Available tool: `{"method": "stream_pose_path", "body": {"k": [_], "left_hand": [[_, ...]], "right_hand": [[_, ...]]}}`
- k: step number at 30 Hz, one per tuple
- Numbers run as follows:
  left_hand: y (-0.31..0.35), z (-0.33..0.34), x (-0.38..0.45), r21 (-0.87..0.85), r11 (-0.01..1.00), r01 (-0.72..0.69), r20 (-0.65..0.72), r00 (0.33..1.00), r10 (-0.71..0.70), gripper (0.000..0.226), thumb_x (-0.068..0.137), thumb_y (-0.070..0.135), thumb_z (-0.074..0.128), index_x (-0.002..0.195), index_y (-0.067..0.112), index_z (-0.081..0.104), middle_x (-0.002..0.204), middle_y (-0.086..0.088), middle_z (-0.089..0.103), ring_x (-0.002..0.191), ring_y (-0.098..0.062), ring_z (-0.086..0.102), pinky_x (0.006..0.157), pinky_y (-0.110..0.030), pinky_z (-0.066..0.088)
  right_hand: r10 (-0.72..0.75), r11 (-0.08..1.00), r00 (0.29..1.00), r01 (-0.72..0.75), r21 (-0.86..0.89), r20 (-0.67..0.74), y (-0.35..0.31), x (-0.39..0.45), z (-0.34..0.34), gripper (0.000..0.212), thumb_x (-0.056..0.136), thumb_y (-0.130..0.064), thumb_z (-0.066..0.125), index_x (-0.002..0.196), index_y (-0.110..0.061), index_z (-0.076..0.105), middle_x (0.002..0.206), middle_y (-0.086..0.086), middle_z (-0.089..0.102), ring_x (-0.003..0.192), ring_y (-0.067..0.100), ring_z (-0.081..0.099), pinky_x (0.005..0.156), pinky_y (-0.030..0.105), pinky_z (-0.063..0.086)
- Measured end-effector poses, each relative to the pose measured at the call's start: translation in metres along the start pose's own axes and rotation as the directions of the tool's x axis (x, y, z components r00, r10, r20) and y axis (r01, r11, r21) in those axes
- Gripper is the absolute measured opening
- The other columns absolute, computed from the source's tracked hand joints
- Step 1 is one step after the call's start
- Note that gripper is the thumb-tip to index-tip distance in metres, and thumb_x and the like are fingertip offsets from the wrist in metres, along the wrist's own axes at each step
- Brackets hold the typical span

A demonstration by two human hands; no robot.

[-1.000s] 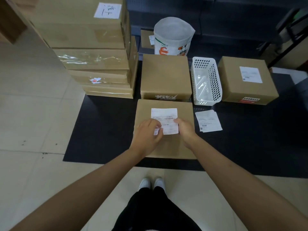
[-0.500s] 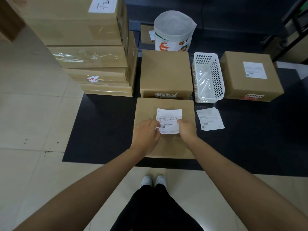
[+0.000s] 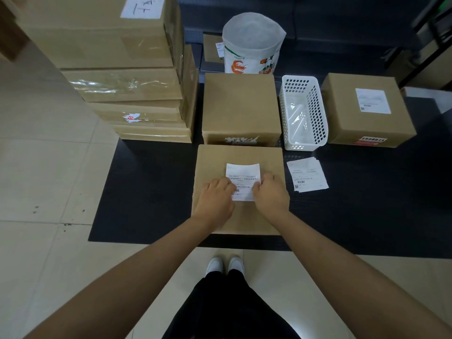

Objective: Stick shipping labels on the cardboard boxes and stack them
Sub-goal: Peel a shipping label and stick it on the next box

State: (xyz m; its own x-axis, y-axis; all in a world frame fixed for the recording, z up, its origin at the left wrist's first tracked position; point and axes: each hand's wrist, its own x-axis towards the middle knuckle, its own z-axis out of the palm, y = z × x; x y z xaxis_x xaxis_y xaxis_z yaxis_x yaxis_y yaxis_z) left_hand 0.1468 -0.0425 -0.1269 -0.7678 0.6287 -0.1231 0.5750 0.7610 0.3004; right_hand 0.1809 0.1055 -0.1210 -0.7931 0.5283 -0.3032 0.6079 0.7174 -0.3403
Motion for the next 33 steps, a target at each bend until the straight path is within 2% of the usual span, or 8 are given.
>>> {"method": "stream_pose_path", "body": {"k": [2, 5, 7, 10, 15, 18, 21, 33], "left_hand": [[0.002, -0.001, 0.001, 0.03, 1.0, 0.006, 0.006, 1.0, -0.006, 0.035, 0.093, 0.02, 0.045, 0.128, 0.019, 0.052, 0.13, 0.0, 0.049, 0.116, -0.02, 0.044, 0.098, -0.03, 0.031], [0.007, 0.0, -0.001, 0.113, 0.994, -0.009, -0.011, 1.0, 0.01, 0.037, 0.093, 0.018, 0.041, 0.129, 0.017, 0.048, 0.132, -0.003, 0.047, 0.119, -0.022, 0.042, 0.101, -0.032, 0.028], [0.009, 0.002, -0.003, 0.087, 0.995, -0.039, -0.005, 0.999, 0.039, 0.044, 0.094, 0.016, 0.04, 0.138, 0.014, 0.04, 0.142, -0.007, 0.041, 0.13, -0.024, 0.036, 0.11, -0.033, 0.022], [0.009, 0.007, 0.004, 0.024, 0.999, -0.046, 0.09, 0.995, 0.043, 0.059, 0.1, 0.019, 0.033, 0.152, 0.008, 0.007, 0.161, -0.008, 0.006, 0.148, -0.024, 0.001, 0.119, -0.034, -0.001], [-0.002, 0.021, 0.019, 0.039, 0.995, -0.096, 0.165, 0.982, 0.088, 0.057, 0.104, 0.03, 0.018, 0.141, 0.014, -0.022, 0.155, -0.001, -0.023, 0.138, -0.012, -0.028, 0.116, -0.03, -0.017], [-0.012, 0.025, 0.016, 0.029, 0.991, -0.127, 0.134, 0.983, 0.122, 0.054, 0.101, 0.038, 0.008, 0.144, 0.018, -0.018, 0.151, 0.004, -0.025, 0.141, -0.009, -0.024, 0.116, -0.028, -0.014], [-0.015, 0.029, 0.013, 0.061, 0.988, -0.143, 0.063, 0.988, 0.139, 0.06, 0.095, 0.046, -0.003, 0.148, 0.018, -0.008, 0.157, 0.002, -0.011, 0.145, -0.009, -0.014, 0.119, -0.031, -0.009], [-0.014, 0.035, 0.008, 0.0, 0.997, 0.082, -0.063, 0.995, -0.081, 0.066, 0.095, 0.045, 0.006, 0.153, 0.014, 0.006, 0.161, 0.002, 0.001, 0.147, -0.01, -0.003, 0.118, -0.03, -0.006]], "right_hand": [[-0.082, 0.976, 0.994, 0.065, -0.206, -0.073, 0.001, -0.003, 0.002, 0.034, 0.097, -0.031, 0.043, 0.123, -0.009, 0.044, 0.12, 0.013, 0.05, 0.105, 0.026, 0.051, 0.084, 0.036, 0.042], [-0.214, 0.955, 0.963, 0.17, -0.241, -0.166, 0.006, -0.006, 0.004, 0.05, 0.093, -0.028, 0.052, 0.136, -0.008, 0.039, 0.134, 0.015, 0.043, 0.12, 0.031, 0.043, 0.097, 0.042, 0.038], [-0.335, 0.927, 0.934, 0.303, -0.223, -0.125, 0.009, -0.005, 0.006, 0.056, 0.092, -0.022, 0.052, 0.143, -0.009, 0.034, 0.148, 0.012, 0.034, 0.136, 0.031, 0.03, 0.111, 0.044, 0.03], [-0.498, 0.845, 0.867, 0.48, -0.233, -0.018, 0.009, -0.006, 0.011, 0.057, 0.096, -0.023, 0.033, 0.15, -0.01, 0.024, 0.16, 0.007, 0.016, 0.148, 0.028, 0.006, 0.121, 0.043, 0.009], [-0.487, 0.843, 0.864, 0.503, -0.19, 0.125, 0.015, 0.0, 0.024, 0.059, 0.1, -0.034, 0.018, 0.154, -0.015, 0.004, 0.162, 0.001, -0.001, 0.148, 0.022, -0.011, 0.12, 0.04, -0.008], [-0.493, 0.837, 0.863, 0.505, -0.211, 0.11, 0.023, 0.003, 0.033, 0.063, 0.095, -0.042, 0.002, 0.152, -0.017, -0.003, 0.161, -0.002, -0.007, 0.147, 0.018, -0.015, 0.12, 0.04, -0.008], [-0.493, 0.835, 0.867, 0.496, -0.237, 0.08, 0.023, 0.002, 0.036, 0.061, 0.097, -0.041, 0.005, 0.153, -0.017, -0.003, 0.161, -0.001, -0.006, 0.148, 0.018, -0.013, 0.121, 0.041, -0.004], [-0.328, 0.928, 0.943, 0.312, -0.203, -0.049, 0.02, -0.001, 0.045, 0.071, 0.094, -0.05, 0.016, 0.154, -0.014, 0.007, 0.162, -0.001, 0.002, 0.149, 0.018, -0.009, 0.119, 0.044, -0.009]]}}
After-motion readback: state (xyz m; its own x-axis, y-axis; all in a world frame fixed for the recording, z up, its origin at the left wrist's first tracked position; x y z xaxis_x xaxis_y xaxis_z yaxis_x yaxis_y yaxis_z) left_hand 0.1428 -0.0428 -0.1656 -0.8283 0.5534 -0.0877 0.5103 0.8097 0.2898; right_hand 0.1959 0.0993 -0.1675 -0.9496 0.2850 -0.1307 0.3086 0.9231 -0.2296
